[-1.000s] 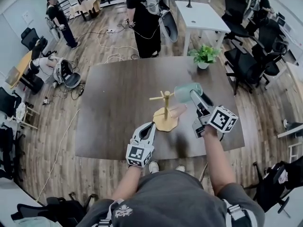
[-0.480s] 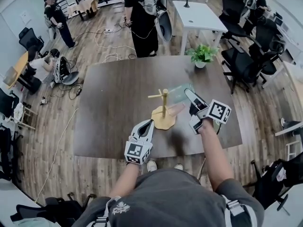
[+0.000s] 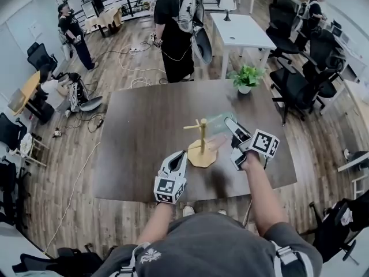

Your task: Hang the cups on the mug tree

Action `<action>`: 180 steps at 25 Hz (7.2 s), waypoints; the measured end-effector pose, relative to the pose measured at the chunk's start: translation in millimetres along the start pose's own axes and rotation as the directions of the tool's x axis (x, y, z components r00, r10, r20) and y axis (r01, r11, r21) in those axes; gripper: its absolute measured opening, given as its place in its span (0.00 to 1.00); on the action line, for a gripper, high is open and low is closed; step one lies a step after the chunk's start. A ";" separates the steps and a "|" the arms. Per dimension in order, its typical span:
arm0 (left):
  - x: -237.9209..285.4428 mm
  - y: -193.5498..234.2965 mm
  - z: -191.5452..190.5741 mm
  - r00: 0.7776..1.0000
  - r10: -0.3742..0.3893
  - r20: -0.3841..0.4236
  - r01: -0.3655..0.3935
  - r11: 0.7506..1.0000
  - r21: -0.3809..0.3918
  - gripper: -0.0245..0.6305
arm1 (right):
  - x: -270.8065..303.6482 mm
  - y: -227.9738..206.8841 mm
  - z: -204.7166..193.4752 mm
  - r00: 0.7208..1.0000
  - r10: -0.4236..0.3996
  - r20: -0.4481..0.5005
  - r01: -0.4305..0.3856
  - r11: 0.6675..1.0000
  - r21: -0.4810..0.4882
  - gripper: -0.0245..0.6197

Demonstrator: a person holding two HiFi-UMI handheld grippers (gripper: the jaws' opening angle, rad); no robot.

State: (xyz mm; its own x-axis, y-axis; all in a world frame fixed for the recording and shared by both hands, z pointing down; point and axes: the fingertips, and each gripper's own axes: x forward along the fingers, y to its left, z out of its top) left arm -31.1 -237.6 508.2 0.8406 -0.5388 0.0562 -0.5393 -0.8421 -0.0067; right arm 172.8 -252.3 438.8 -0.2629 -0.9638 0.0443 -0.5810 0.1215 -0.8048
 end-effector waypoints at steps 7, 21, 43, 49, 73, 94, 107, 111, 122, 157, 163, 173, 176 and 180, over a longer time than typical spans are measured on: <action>-6.9 -6.3 0.0 1.000 -0.025 -0.001 0.025 1.000 -0.002 0.04 | -2.7 0.0 4.7 0.997 -0.028 0.070 0.029 1.000 -0.012 0.51; -12.9 -6.1 -1.7 0.997 -0.078 0.007 0.078 0.997 -0.021 0.04 | -37.9 -2.6 -15.3 0.955 -0.238 0.174 0.290 0.865 -0.409 0.53; -27.4 -17.1 -5.8 0.972 -0.231 0.034 0.231 0.973 -0.006 0.04 | -90.0 -1.2 -143.3 0.880 -0.395 0.264 0.454 0.540 -0.708 0.08; -30.2 -24.1 -0.7 0.968 -0.243 0.066 0.244 0.970 -0.005 0.04 | -93.1 4.9 -147.8 0.885 -0.381 0.266 0.451 0.562 -0.693 0.08; 52.1 -179.8 -22.5 0.928 -0.371 -0.028 0.372 0.928 0.018 0.04 | -185.8 -98.9 -69.4 0.856 -0.452 0.251 0.509 0.647 -0.568 0.08; 158.7 -263.6 -30.4 0.913 -0.399 -0.085 0.402 0.915 0.024 0.04 | -244.5 -190.7 -9.0 0.832 -0.523 0.183 0.502 0.570 -0.651 0.15; 195.1 -276.1 -42.6 0.928 -0.363 -0.085 0.365 0.931 0.000 0.04 | -239.5 -239.2 -17.5 0.833 -0.553 0.024 0.415 0.595 -0.688 0.59; 205.1 -276.2 -42.0 0.934 -0.349 -0.080 0.350 0.937 0.000 0.04 | -235.9 -249.3 -13.5 0.830 -0.558 0.009 0.403 0.588 -0.701 0.61; 208.3 -275.7 -60.0 0.941 -0.316 -0.119 0.316 0.949 -0.020 0.04 | -217.3 -283.5 -29.4 0.793 -0.607 -0.055 0.399 0.585 -0.706 0.63; 155.7 -258.6 -59.7 0.979 -0.158 -0.129 0.157 0.987 -0.021 0.04 | -211.3 -162.6 14.4 0.939 -0.323 0.114 0.274 0.505 -0.819 0.46; 123.8 -229.0 -60.5 0.988 -0.094 -0.120 0.091 0.995 -0.033 0.04 | -191.9 -112.2 4.8 0.963 -0.245 0.111 0.221 0.486 -0.846 0.46; 64.4 -162.0 -49.2 0.993 -0.020 -0.117 0.017 0.999 -0.034 0.04 | -136.7 -24.8 -42.4 0.988 -0.146 0.042 0.109 0.490 -0.865 0.46; 49.7 -143.7 -45.9 0.994 -0.004 -0.112 0.001 0.999 -0.033 0.04 | -121.4 -2.9 -47.6 0.992 -0.113 0.052 0.101 0.486 -0.868 0.46; 34.2 -121.9 -42.1 0.995 0.018 -0.101 -0.021 0.999 -0.030 0.04 | -106.6 27.6 -53.8 0.996 -0.070 0.057 0.084 0.480 -0.873 0.46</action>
State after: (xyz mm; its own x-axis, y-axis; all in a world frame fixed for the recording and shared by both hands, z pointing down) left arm 61.3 -152.3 552.9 0.8211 -0.5488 0.1568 -0.5584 -0.8293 0.0216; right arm 143.3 -133.4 443.7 -0.1773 -0.9819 0.0665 -0.9735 0.1849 0.1343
